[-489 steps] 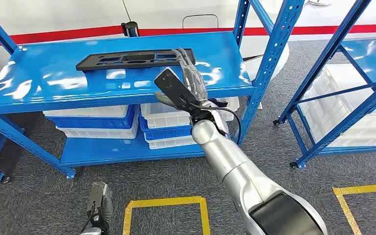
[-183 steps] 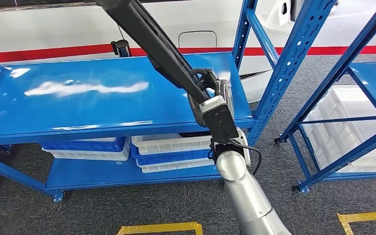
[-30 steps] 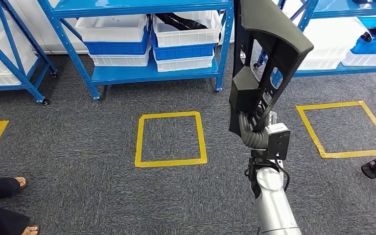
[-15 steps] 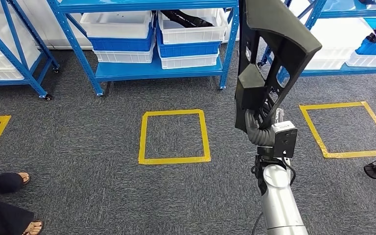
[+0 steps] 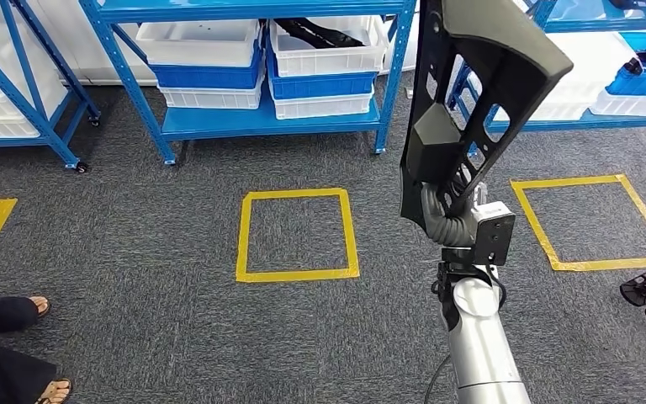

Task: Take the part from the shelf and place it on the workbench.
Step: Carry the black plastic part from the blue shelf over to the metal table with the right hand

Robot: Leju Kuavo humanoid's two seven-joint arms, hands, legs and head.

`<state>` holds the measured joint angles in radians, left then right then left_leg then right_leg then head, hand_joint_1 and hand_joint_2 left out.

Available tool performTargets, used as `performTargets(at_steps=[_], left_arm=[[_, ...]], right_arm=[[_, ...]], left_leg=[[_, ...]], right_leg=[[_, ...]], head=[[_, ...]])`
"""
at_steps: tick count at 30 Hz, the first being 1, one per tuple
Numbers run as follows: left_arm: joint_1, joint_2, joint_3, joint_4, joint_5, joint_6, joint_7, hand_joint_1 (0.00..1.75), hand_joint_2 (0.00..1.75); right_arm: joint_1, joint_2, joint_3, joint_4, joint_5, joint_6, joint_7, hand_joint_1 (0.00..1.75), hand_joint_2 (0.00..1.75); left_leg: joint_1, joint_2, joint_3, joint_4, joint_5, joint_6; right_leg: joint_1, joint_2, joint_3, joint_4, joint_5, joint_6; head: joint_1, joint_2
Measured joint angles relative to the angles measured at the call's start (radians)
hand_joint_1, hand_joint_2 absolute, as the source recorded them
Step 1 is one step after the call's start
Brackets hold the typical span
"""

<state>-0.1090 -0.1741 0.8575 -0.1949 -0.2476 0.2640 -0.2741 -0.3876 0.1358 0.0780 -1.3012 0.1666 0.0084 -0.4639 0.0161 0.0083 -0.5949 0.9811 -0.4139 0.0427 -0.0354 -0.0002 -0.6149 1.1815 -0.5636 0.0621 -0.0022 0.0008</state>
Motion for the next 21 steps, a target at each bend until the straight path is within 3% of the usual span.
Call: performTargets(at_steps=[1, 2, 4, 5, 8, 10, 12, 16, 19, 21], left_arm=[[0.0, 0.0, 0.0, 0.0, 0.0, 0.0, 0.0, 0.0, 1.75], [0.0, 0.001, 0.0, 0.0, 0.0, 0.0, -0.001, 0.0, 1.75], [-0.001, 0.003, 0.0, -0.001, 0.0, 0.0, -0.002, 0.0, 1.75], [-0.001, 0.004, 0.001, -0.001, 0.0, 0.001, -0.002, 0.0, 1.75], [0.001, 0.004, 0.001, -0.001, 0.0, 0.001, -0.002, 0.0, 1.75], [0.001, 0.004, 0.001, -0.001, -0.001, 0.0, -0.003, 0.0, 1.75], [0.001, 0.004, 0.001, -0.001, -0.002, -0.002, -0.004, 0.0, 1.75], [0.001, 0.004, 0.001, -0.001, -0.004, -0.006, -0.006, 0.0, 1.75], [0.001, 0.006, 0.001, -0.001, -0.005, -0.008, -0.007, 0.0, 1.75], [0.001, 0.005, 0.001, -0.001, -0.005, -0.008, -0.008, 0.0, 1.75]], right_arm=[[-0.001, 0.0, 0.0, 0.002, 0.001, 0.0, 0.0, 1.75, 1.75], [-0.002, 0.001, 0.0, 0.003, 0.002, 0.0, -0.001, 1.75, 1.75], [-0.002, 0.002, -0.001, 0.007, 0.002, 0.0, -0.001, 1.75, 1.75], [-0.001, 0.002, -0.001, 0.008, 0.002, 0.0, -0.001, 1.75, 1.75], [-0.003, 0.003, -0.004, 0.012, 0.001, 0.0, -0.002, 1.75, 1.75], [-0.005, 0.003, -0.005, 0.013, 0.004, 0.0, -0.002, 1.75, 1.75], [-0.006, 0.003, -0.005, 0.014, 0.013, -0.005, -0.002, 1.75, 1.75], [-0.004, 0.004, -0.006, 0.015, 0.034, -0.02, -0.005, 1.75, 1.75], [0.0, 0.004, -0.005, 0.015, 0.046, -0.022, -0.008, 1.75, 1.75], [0.001, 0.006, -0.005, 0.015, 0.052, -0.022, -0.011, 1.75, 1.75]], left_leg=[[0.002, 0.0, -0.001, 0.005, -0.001, -0.008], [0.003, -0.001, -0.004, 0.011, -0.003, -0.018], [-0.001, -0.003, -0.011, 0.02, -0.007, -0.032], [-0.002, -0.004, -0.015, 0.02, -0.005, -0.027], [0.001, -0.006, -0.02, 0.016, 0.008, 0.009], [0.004, -0.006, -0.02, 0.014, 0.013, 0.015], [0.007, -0.006, -0.021, 0.011, 0.016, 0.011], [0.011, -0.006, -0.025, 0.012, 0.018, -0.011], [0.009, -0.006, -0.028, 0.016, 0.014, -0.009], [0.009, -0.006, -0.017, -0.006, 0.023, -0.011]], right_leg=[[-0.006, -0.002, 0.034, -0.072, 0.027, 0.012], [-0.007, 0.0, 0.063, -0.134, 0.051, 0.017], [-0.01, 0.005, 0.084, -0.183, 0.066, 0.006], [-0.009, 0.008, 0.083, -0.182, 0.07, -0.004], [-0.005, 0.009, 0.077, -0.181, 0.076, -0.018], [0.002, 0.01, 0.075, -0.181, 0.079, -0.023], [0.007, 0.009, 0.073, -0.18, 0.08, -0.027], [0.008, 0.009, 0.071, -0.18, 0.083, -0.031], [0.004, 0.008, 0.073, -0.184, 0.085, -0.029], [0.01, 0.004, 0.074, -0.19, 0.085, -0.024]], head=[[0.001, 0.0], [0.002, 0.0], [0.004, 0.0], [0.002, 0.0], [-0.002, 0.0], [-0.003, 0.0], [-0.003, 0.0], [-0.003, 0.0], [-0.006, 0.0], [-0.006, 0.0]])
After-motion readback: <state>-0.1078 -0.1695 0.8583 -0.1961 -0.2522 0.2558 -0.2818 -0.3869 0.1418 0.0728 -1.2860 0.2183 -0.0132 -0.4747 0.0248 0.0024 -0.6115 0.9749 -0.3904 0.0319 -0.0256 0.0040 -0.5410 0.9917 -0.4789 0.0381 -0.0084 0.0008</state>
